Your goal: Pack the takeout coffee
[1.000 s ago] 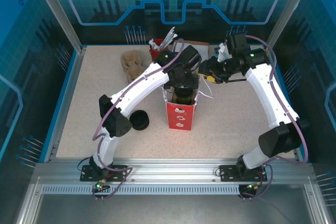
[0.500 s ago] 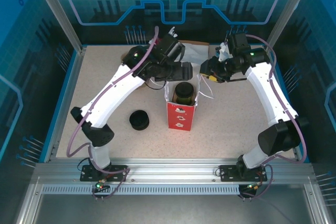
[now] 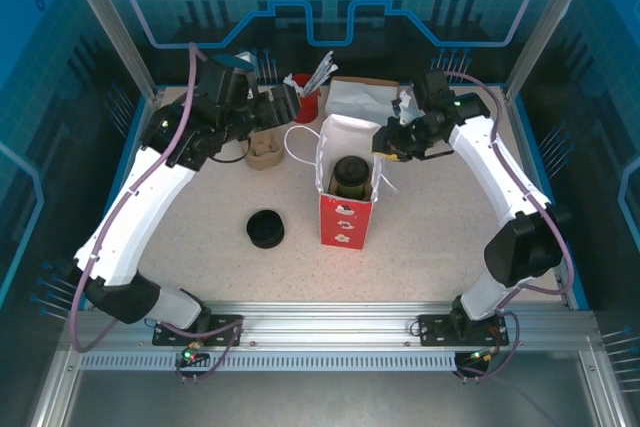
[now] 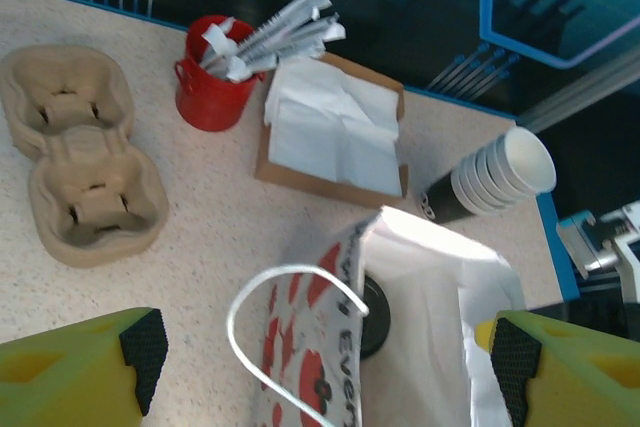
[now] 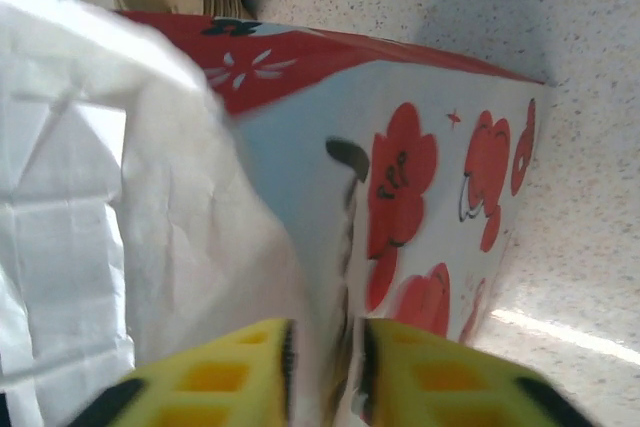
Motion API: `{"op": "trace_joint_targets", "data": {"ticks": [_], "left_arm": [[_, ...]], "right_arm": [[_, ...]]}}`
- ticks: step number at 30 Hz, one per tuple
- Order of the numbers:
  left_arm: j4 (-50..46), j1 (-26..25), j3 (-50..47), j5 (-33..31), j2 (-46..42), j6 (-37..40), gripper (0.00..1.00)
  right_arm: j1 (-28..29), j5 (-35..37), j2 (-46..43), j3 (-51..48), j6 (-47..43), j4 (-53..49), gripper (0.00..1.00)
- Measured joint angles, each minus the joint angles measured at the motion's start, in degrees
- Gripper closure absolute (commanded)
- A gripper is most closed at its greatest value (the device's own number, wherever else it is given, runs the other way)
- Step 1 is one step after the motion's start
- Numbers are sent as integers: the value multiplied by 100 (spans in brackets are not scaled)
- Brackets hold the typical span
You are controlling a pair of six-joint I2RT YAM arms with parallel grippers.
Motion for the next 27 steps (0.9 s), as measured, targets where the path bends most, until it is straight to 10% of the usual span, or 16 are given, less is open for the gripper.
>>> {"op": "trace_joint_targets", "data": {"ticks": [27], "left_arm": [[702,748,-396,398,584,306,13]], "right_arm": [[168,-1003,-946,-935,-728,896,100]]}}
